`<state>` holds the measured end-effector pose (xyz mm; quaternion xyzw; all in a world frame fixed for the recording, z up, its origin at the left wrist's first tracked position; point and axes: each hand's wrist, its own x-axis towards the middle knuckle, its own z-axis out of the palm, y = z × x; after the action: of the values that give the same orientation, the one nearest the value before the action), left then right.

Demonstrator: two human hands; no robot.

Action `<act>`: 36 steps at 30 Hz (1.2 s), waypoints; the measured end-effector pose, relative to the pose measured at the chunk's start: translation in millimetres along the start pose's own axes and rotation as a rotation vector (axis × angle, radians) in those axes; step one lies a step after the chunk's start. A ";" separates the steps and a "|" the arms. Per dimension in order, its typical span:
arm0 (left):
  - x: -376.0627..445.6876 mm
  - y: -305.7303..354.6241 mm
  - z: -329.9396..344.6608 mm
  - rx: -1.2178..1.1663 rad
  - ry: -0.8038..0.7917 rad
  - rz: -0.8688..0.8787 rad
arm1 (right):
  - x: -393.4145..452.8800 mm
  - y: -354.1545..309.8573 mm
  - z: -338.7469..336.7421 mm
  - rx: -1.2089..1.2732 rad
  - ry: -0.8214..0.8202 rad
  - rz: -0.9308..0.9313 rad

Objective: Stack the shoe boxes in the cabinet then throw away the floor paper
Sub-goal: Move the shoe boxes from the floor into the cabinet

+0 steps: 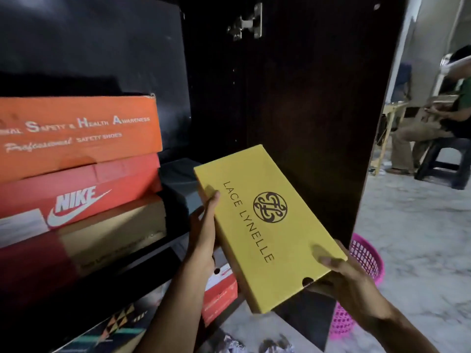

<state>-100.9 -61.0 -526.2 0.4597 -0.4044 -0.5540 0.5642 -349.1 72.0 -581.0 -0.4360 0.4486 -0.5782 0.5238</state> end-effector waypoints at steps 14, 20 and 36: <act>13.8 25.9 -22.5 0.186 0.203 0.554 | 148.7 -92.1 124.9 0.090 0.278 0.151; 45.0 24.4 -25.8 0.356 0.344 0.607 | 193.5 -84.4 157.9 -0.095 0.277 0.002; 71.8 27.0 -21.8 0.505 0.627 0.580 | 191.8 -64.5 195.7 -0.471 0.076 -0.138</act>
<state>-68.8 -132.1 -509.3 0.5951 -0.4481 -0.0942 0.6604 -185.9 -128.2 -468.9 -0.5537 0.5595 -0.5080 0.3498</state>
